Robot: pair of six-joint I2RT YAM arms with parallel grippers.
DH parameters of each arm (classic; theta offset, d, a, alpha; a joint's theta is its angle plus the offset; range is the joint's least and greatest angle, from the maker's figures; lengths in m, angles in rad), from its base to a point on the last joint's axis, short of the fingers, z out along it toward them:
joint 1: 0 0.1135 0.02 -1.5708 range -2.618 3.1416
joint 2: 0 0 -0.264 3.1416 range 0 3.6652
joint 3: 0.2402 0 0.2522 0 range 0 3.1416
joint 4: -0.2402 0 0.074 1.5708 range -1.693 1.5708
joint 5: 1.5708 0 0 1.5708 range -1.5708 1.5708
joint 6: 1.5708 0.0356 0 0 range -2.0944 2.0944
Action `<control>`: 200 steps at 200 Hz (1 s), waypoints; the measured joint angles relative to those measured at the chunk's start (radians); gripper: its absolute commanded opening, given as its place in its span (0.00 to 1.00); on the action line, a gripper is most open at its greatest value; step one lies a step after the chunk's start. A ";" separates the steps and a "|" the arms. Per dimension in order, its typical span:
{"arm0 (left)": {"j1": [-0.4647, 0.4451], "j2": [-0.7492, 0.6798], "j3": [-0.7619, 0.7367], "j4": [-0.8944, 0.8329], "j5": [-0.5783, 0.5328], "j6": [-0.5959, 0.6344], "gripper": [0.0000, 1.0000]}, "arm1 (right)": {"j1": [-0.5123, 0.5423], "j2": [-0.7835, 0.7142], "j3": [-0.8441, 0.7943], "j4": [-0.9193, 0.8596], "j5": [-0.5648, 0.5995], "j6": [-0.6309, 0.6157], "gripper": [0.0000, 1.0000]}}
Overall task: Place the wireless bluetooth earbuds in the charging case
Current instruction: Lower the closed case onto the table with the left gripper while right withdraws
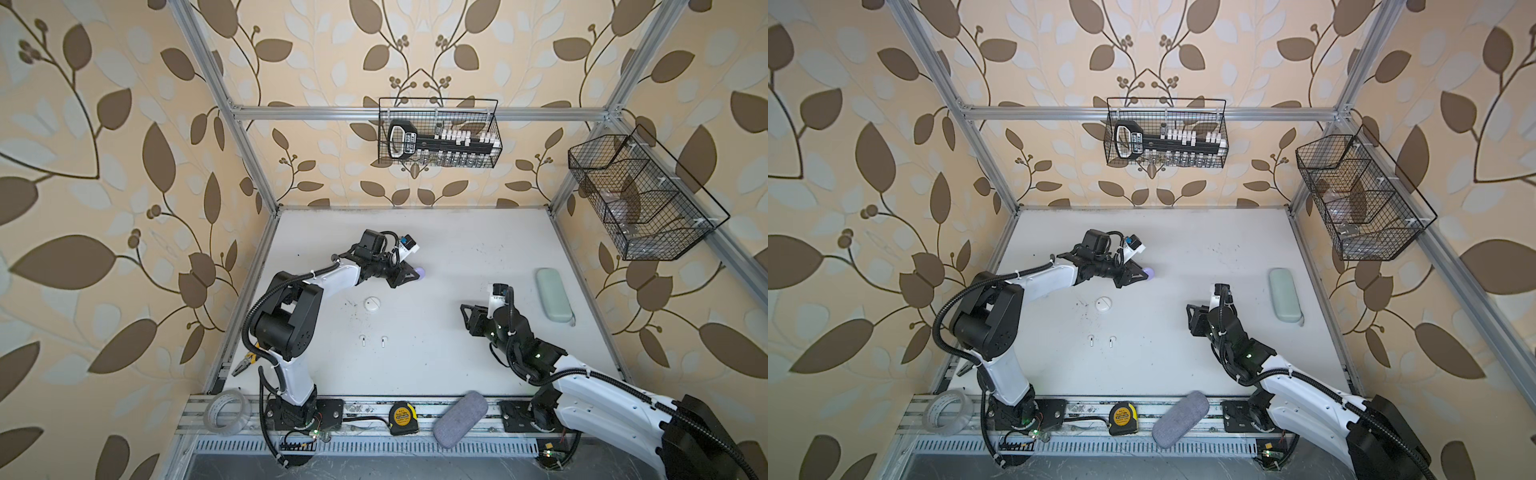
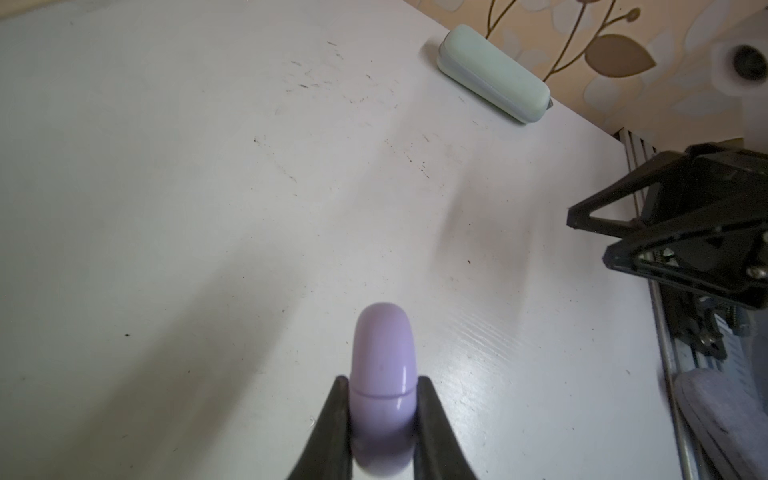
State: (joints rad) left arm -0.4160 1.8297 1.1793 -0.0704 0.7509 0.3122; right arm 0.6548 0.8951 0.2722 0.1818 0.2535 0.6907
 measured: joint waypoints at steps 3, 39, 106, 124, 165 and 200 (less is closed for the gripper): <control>0.000 0.008 0.011 -0.013 -0.001 -0.004 0.00 | -0.002 0.000 -0.001 0.003 -0.002 0.000 0.50; -0.032 0.111 0.150 -0.188 -0.011 -0.048 0.00 | -0.011 -0.003 -0.011 0.034 -0.026 0.000 0.50; -0.072 0.299 0.363 -0.452 -0.082 -0.093 0.00 | -0.072 -0.012 -0.055 0.090 -0.107 0.001 0.50; -0.080 0.313 0.363 -0.482 -0.083 -0.094 0.00 | -0.093 -0.011 -0.060 0.103 -0.137 0.001 0.50; -0.101 0.318 0.366 -0.504 -0.082 -0.093 0.12 | -0.128 -0.006 -0.065 0.124 -0.197 0.000 0.50; -0.118 0.327 0.376 -0.508 -0.077 -0.091 0.20 | -0.132 -0.010 -0.075 0.134 -0.214 0.001 0.50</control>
State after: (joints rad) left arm -0.5343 2.1567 1.5555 -0.5781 0.6735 0.2211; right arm 0.5232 0.8852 0.1974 0.3153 0.0399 0.6918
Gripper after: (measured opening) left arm 0.223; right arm 0.502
